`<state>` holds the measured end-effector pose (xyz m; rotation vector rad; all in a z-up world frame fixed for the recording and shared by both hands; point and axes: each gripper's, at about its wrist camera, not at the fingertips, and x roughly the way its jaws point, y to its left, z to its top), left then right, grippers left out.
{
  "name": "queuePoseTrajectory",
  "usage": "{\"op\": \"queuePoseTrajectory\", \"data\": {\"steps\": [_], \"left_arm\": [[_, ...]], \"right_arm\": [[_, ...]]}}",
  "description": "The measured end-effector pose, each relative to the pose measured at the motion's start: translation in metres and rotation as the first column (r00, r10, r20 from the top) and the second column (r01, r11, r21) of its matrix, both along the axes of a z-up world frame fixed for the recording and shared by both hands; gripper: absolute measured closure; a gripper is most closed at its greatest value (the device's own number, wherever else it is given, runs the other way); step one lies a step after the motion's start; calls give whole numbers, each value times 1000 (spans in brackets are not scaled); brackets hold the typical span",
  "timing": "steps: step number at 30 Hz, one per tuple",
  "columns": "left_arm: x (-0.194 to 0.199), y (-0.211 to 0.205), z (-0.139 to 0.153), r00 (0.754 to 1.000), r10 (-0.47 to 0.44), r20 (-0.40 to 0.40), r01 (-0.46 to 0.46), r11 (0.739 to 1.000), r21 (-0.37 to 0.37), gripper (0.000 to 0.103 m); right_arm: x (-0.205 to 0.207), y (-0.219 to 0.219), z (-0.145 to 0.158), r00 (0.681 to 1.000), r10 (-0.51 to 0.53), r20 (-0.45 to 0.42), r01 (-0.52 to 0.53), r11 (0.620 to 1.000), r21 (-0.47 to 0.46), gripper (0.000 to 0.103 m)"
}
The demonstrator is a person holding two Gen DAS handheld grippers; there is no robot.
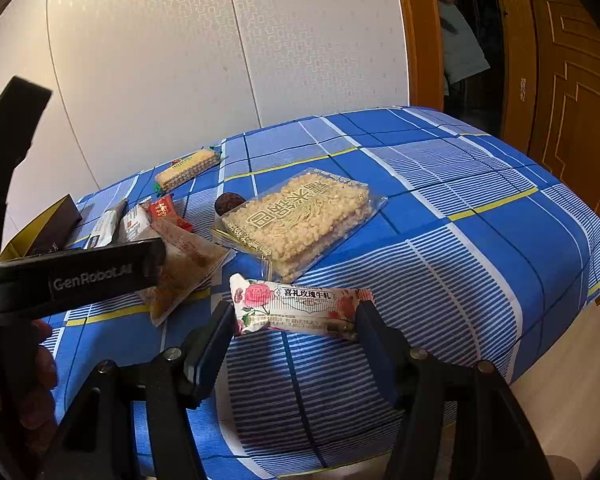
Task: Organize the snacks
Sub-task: 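Close the left tool on the brown pastry bag while the right tool grasps the candy bar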
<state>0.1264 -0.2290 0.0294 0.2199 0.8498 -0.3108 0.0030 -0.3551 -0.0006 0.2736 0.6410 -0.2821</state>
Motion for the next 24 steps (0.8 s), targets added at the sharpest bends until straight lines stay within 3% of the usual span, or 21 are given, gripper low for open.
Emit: {"op": "queuePoseTrajectory", "data": {"steps": [4, 8, 12, 17, 21, 23, 24], "left_arm": [[-3, 9, 2, 1000, -8, 9, 8, 1000, -5, 33], [-8, 19, 5, 1000, -24, -17, 23, 998, -63, 33], [-7, 13, 7, 994, -3, -109, -9, 994, -111, 14], [4, -8, 5, 963, 22, -268, -77, 978, -194, 14], [19, -26, -2, 926, 71, -371, -145, 974, -174, 14], [23, -32, -7, 921, 103, -376, -160, 979, -123, 18], [25, -33, -11, 917, 117, -382, -167, 981, -101, 25]], "right_arm": [[0, -1, 0, 1000, 0, 2, 0, 1000, 6, 39], [-2, -3, 0, 1000, 1, 12, -1, 1000, 30, 35], [-4, -6, 4, 999, 5, 39, -7, 998, 55, 34], [-5, -14, 5, 998, -55, 25, 54, 998, 45, 34], [-7, -24, 1, 997, -79, 22, 76, 992, 100, 33], [-7, -25, 1, 997, -77, 26, 74, 991, 108, 32], [-8, -25, 1, 997, -76, 24, 73, 992, 105, 31]]}}
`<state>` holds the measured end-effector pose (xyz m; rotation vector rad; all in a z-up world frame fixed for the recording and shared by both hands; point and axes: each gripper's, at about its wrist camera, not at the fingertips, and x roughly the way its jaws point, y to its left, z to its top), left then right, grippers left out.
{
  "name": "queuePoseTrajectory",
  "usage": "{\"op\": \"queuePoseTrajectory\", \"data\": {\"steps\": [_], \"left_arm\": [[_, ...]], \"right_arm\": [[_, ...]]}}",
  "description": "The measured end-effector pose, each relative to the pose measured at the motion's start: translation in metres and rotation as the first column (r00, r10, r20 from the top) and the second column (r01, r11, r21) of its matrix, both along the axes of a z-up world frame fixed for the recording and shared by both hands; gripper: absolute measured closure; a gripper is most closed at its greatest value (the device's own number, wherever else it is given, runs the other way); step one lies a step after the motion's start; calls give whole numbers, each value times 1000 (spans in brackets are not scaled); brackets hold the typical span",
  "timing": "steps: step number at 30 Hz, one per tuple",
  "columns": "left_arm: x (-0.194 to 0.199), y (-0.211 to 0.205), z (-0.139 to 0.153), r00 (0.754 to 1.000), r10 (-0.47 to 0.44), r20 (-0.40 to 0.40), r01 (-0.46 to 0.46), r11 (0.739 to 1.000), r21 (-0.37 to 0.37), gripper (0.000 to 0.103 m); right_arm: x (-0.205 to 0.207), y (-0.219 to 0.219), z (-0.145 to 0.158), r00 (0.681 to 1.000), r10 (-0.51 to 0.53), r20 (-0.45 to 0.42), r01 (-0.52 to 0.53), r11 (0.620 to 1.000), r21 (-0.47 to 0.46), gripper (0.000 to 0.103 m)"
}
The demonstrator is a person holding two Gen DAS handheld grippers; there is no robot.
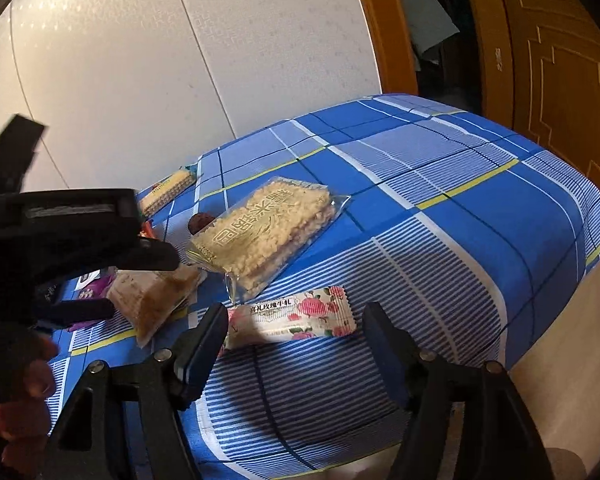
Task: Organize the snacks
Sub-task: 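Close the left tool on the brown pastry bag while the right tool grasps the candy bar, then lift the pastry bag with the left tool while the right tool lifts the candy bar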
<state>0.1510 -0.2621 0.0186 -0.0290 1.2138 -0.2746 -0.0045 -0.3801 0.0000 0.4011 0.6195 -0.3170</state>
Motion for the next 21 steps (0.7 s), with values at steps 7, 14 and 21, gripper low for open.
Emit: {"op": "queuePoseTrajectory", "data": {"steps": [7, 14, 21], "left_arm": [[-23, 8, -2, 987, -117, 107, 117, 993, 12, 38], [-33, 53, 3, 980, -164, 117, 165, 986, -2, 38], [-35, 80, 4, 981, -164, 103, 163, 986, 10, 38]], "right_arm": [[4, 12, -1, 998, 52, -19, -53, 998, -36, 24], [6, 29, -1, 986, 164, -5, -164, 986, -19, 24], [8, 48, -1, 966, 259, -26, -260, 964, -54, 24]]}}
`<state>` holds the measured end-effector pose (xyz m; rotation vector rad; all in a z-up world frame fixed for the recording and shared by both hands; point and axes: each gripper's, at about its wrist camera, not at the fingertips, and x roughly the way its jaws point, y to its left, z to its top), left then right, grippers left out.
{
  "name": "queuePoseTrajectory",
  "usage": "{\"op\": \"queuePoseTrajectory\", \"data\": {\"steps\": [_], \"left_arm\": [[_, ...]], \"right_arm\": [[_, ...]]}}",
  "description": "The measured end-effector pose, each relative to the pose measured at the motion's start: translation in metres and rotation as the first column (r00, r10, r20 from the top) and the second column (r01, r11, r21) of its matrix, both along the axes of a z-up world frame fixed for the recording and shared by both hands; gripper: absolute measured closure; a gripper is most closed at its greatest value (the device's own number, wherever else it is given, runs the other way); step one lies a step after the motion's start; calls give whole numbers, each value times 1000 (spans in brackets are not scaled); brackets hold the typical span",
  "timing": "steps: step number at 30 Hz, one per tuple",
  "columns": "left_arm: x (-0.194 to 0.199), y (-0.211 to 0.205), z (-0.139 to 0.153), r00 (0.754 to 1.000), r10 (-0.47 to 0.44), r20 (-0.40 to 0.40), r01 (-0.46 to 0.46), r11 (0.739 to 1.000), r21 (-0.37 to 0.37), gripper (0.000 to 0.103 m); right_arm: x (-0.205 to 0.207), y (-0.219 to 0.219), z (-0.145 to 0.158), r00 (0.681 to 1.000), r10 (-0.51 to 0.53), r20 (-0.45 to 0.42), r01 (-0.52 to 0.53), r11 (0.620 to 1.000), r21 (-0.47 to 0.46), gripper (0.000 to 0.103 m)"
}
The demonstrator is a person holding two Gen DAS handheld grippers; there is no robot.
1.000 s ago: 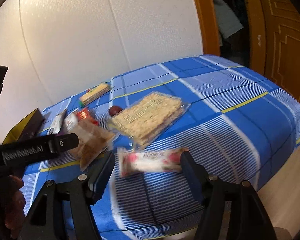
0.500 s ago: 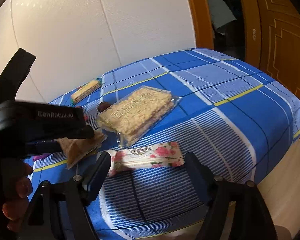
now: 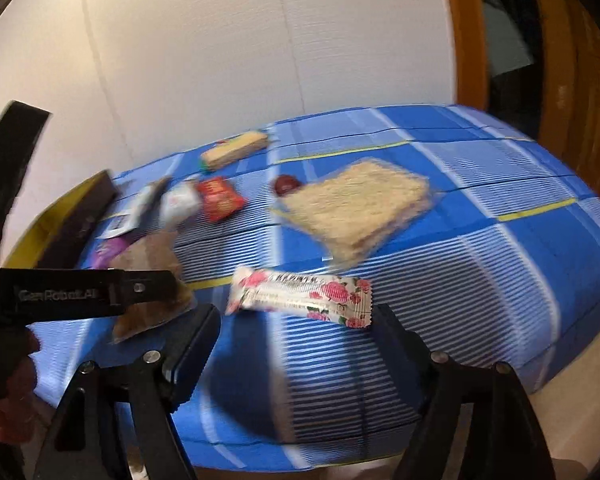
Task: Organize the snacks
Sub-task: 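Lift the pastry bag with the left tool while the right tool lifts the candy bar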
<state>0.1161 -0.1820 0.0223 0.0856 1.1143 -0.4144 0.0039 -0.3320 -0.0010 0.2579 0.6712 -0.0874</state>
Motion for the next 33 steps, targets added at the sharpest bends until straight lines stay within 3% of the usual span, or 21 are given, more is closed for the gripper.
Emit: {"op": "queuePoseTrajectory", "data": {"steps": [2, 7, 10, 12, 15, 19, 24, 26, 28, 30, 33], "left_arm": [[0, 6, 0, 1000, 10, -8, -10, 1000, -3, 37], [-1, 16, 0, 1000, 14, -13, -14, 1000, -3, 37], [0, 17, 0, 1000, -5, -14, 5, 1000, 7, 36], [1, 19, 0, 1000, -15, -19, 15, 1000, 12, 35], [4, 27, 1, 1000, 3, -29, -2, 1000, 22, 34], [3, 27, 1, 999, 30, -27, -29, 999, 24, 29], [3, 16, -4, 996, 88, -25, -86, 995, 48, 20], [2, 14, -4, 994, 107, -6, -106, 993, 59, 21], [0, 16, -4, 991, 132, 24, -133, 990, 50, 33], [-2, 19, -3, 989, 140, 43, -142, 989, 38, 37], [-6, 25, -2, 991, 126, 52, -127, 992, 14, 39]], "right_arm": [[-4, 1, 4, 997, 65, 37, -67, 995, 68, 24], [-10, 0, 23, 993, 68, 101, -71, 997, 27, 24], [10, 3, 26, 986, 157, 59, -157, 988, -7, 24], [33, 7, 18, 971, 237, -35, -239, 969, -62, 25], [48, 11, 6, 954, 276, -118, -290, 949, -122, 40], [42, 9, 3, 962, 265, -68, -269, 961, -62, 73], [40, 22, 0, 966, 251, -55, -255, 963, -84, 78], [38, 25, 0, 968, 247, -50, -251, 964, -94, 78], [33, 23, 2, 967, 249, -48, -252, 964, -86, 78], [33, 21, 2, 969, 243, -45, -246, 966, -76, 78], [32, 21, 2, 971, 235, -42, -238, 969, -68, 78]]}}
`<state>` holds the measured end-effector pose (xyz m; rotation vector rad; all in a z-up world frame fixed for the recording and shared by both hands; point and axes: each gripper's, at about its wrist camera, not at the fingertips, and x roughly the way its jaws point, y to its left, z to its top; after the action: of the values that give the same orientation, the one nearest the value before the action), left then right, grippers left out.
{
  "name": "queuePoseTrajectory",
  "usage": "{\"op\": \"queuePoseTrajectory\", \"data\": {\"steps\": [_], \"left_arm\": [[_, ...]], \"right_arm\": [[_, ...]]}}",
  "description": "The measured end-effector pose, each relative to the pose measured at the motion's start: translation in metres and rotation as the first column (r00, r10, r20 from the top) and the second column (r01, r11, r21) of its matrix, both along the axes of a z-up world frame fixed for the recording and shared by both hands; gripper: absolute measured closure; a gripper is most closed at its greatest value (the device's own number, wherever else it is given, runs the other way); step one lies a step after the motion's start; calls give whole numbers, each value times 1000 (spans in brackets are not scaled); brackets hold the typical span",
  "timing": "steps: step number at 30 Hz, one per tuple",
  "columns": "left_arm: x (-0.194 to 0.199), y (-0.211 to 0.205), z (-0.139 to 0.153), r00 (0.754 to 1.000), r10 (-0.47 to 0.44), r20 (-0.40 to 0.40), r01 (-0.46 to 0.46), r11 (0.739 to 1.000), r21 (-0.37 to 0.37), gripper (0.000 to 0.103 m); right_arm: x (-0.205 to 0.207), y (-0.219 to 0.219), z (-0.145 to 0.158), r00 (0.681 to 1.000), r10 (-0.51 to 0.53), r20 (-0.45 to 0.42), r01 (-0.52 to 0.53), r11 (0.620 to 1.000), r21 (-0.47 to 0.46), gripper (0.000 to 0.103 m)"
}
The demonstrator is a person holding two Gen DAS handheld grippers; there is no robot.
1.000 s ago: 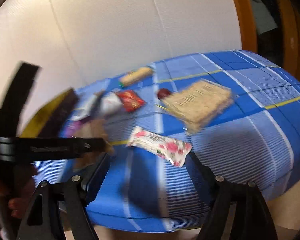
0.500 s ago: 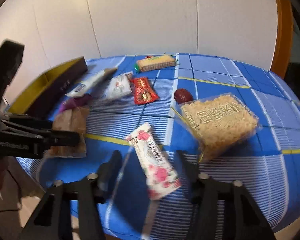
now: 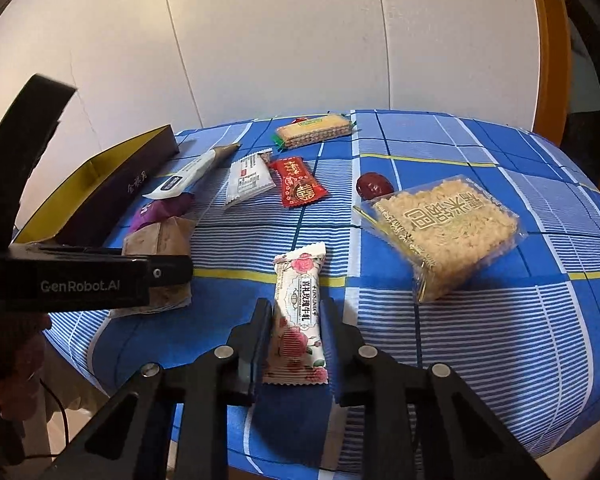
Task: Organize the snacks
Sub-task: 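Lift the pastry bag with the left tool while the right tool lifts the candy bar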
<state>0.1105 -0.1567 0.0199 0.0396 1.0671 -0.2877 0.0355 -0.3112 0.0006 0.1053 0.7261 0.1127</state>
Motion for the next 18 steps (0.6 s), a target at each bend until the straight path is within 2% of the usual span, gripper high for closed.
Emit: {"op": "queuePoseTrajectory", "data": {"steps": [5, 13, 18], "left_arm": [[-12, 7, 3, 1000, -9, 18, 9, 1000, -25, 40], [-44, 9, 24, 984, -115, 136, 118, 993, -11, 40], [-48, 23, 39, 979, -118, 163, 128, 991, -48, 40]], "right_arm": [[-3, -2, 0, 1000, -11, 3, 11, 1000, 16, 79], [0, -12, 5, 999, -42, 10, 40, 993, 114, 80], [1, -8, 11, 999, -36, 32, 32, 991, 130, 80]]}}
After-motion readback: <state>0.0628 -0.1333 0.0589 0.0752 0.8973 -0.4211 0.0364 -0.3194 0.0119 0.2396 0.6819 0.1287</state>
